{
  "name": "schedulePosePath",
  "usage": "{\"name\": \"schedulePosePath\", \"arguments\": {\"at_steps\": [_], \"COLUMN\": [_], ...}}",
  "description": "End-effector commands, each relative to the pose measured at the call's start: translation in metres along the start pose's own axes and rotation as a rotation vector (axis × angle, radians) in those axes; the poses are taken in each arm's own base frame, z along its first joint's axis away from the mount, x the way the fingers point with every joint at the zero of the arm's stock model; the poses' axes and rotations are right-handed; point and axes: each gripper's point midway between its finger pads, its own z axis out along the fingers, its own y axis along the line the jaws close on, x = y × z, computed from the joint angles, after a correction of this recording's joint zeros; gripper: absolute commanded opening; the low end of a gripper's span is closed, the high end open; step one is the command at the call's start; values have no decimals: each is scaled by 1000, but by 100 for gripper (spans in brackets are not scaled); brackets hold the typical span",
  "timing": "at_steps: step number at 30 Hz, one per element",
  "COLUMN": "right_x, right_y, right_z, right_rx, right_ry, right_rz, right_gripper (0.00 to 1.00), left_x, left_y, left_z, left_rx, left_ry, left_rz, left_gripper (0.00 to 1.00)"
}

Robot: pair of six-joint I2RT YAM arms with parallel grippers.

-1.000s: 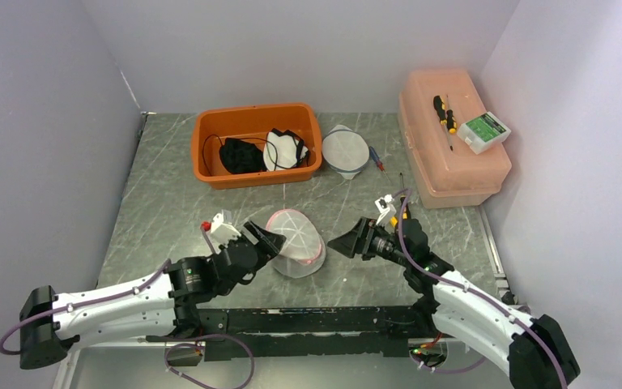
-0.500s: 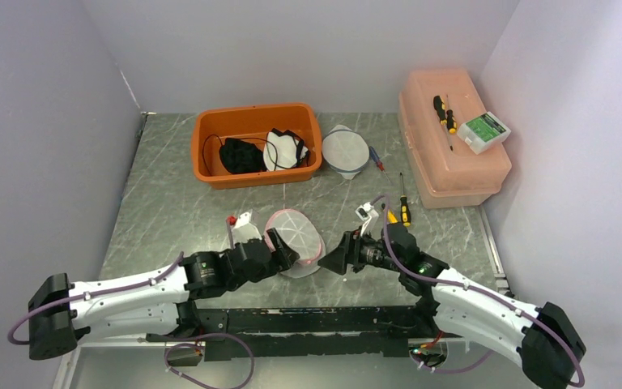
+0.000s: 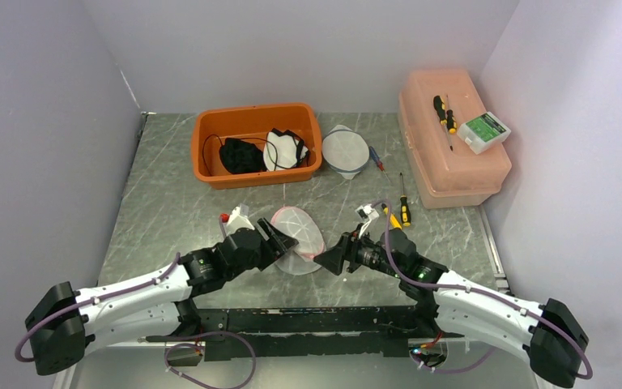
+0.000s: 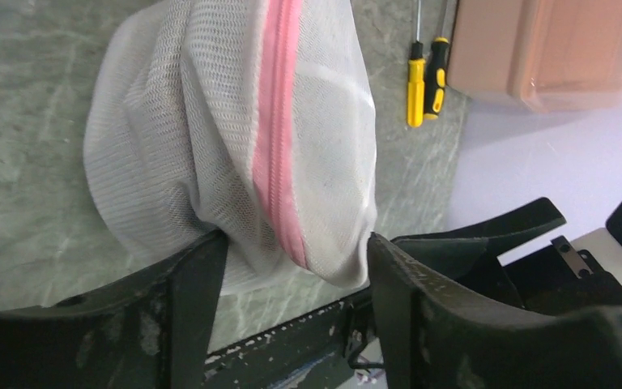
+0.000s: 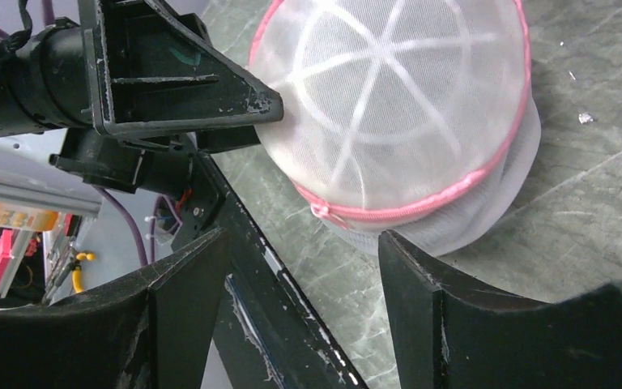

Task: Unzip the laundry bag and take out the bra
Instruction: Unzip the laundry bag at the center of the board.

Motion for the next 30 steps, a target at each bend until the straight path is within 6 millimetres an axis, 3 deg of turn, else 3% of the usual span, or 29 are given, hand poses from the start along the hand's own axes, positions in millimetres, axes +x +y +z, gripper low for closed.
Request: {"name": "schedulePosePath", "arguments": {"at_steps": [1,7,12,21,24,30], "right_x": [-16,-17,-19,-19,-17,-12], "right_y": [13,15,15,16,15,14], "right_z": [-1,-5,-7,-7,-8,-7], "right_rx": [-51,-49,-47,-51,-50,-56], "right_ry": [-68,-57,-72,-71,-69,-51], "right_rz": [-69,-118,-119,-103,-99,-102], "right_gripper": [72,72,72,72,71,71], "left_x": [5,-6,-11,-8,-13,-22], "left_y": [-30,-17,-23,-21,-22,-34], "left_z": [-10,-35,-43,-22,-14,-5], "left_rx": [93,47,78,49,60,97], "left_ry": [62,42,23,12,-6,-19], "left_rz": [-50,-47,-68,-44,-46,-54], "left_gripper": [73,77,76,72,63,30]}}
